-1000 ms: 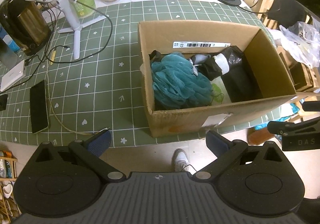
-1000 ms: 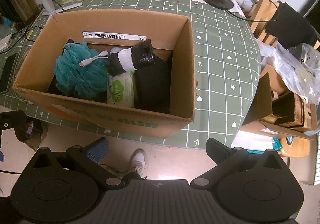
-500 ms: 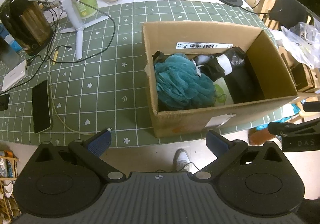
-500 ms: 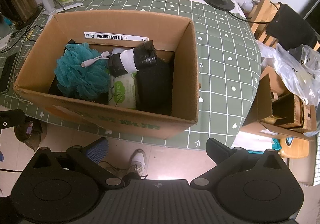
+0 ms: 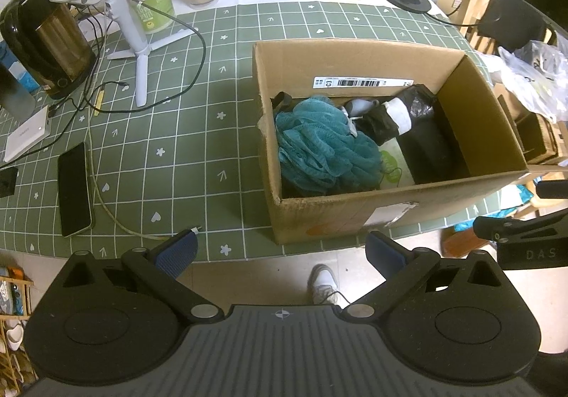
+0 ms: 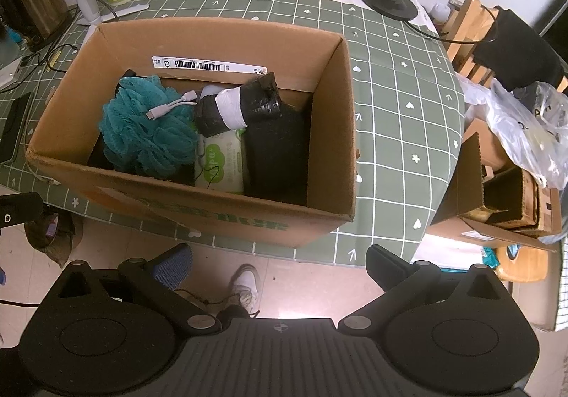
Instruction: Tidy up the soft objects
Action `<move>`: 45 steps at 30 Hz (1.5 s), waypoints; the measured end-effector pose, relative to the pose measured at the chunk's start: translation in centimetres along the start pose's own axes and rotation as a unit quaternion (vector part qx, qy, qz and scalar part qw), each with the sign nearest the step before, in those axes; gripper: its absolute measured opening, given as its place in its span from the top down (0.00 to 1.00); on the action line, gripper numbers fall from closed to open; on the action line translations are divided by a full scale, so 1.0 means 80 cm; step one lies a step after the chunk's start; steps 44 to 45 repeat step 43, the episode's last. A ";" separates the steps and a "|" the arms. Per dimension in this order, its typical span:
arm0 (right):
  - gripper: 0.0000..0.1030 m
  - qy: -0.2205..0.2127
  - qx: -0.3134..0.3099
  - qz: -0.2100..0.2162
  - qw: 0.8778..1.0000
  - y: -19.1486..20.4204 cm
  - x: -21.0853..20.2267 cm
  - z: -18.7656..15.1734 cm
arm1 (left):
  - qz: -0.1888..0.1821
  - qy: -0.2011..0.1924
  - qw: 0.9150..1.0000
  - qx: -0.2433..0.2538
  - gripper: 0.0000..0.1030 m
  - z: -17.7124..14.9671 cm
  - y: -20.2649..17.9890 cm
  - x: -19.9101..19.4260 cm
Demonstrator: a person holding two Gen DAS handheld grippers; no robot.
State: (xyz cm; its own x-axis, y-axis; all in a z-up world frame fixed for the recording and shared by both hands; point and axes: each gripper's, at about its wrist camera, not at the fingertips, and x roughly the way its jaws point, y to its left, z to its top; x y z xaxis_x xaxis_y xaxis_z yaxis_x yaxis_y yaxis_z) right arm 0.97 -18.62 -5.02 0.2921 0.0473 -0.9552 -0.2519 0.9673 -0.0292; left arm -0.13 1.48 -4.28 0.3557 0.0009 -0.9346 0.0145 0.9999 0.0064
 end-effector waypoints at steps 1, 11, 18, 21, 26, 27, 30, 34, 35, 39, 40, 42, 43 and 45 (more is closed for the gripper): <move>0.00 0.000 0.000 0.000 1.000 0.000 0.000 0.000 | 0.000 0.000 1.000 0.000 0.00 0.000 0.000 0.000; 0.00 0.000 -0.001 0.000 1.000 0.000 0.000 0.001 | 0.000 0.000 1.000 0.000 0.00 0.001 0.000 0.000; 0.00 0.000 -0.002 0.000 1.000 0.000 0.001 0.002 | 0.000 0.001 1.000 0.000 0.00 0.001 0.000 0.000; 0.00 0.000 -0.002 0.000 1.000 0.001 0.001 0.003 | 0.000 0.002 1.000 0.000 0.00 0.002 0.000 0.001; 0.00 0.001 -0.002 0.000 1.000 0.000 0.001 0.003 | 0.000 0.003 1.000 -0.001 0.00 0.003 0.000 0.001; 0.00 0.001 -0.002 0.000 1.000 0.001 0.001 0.004 | 0.000 0.003 1.000 -0.001 0.00 0.003 0.000 0.001; 0.00 0.001 -0.002 0.000 1.000 0.001 0.001 0.003 | -0.001 0.003 1.000 -0.001 0.00 0.003 0.000 0.001; 0.00 0.001 -0.004 0.001 1.000 0.000 0.002 0.005 | -0.002 0.004 1.000 -0.002 0.00 0.003 0.000 0.003; 0.00 0.001 -0.004 0.001 1.000 0.000 0.002 0.005 | -0.002 0.004 1.000 -0.002 0.00 0.003 -0.001 0.003; 0.00 0.001 -0.005 0.001 1.000 0.000 0.002 0.006 | -0.006 0.001 1.000 -0.006 0.00 0.004 -0.001 0.003; 0.00 0.001 -0.005 0.001 1.000 0.000 0.002 0.007 | -0.007 0.001 1.000 -0.006 0.00 0.006 -0.001 0.003; 0.00 0.001 -0.006 0.002 1.000 -0.001 0.003 0.008 | -0.008 0.000 1.000 -0.005 0.00 0.007 -0.002 0.003; 0.00 0.001 -0.007 0.002 1.000 -0.002 0.003 0.009 | -0.008 0.001 1.000 -0.003 0.00 0.008 -0.003 0.004; 0.00 0.001 -0.007 0.002 1.000 -0.002 0.003 0.009 | -0.008 0.001 1.000 -0.003 0.00 0.008 -0.003 0.004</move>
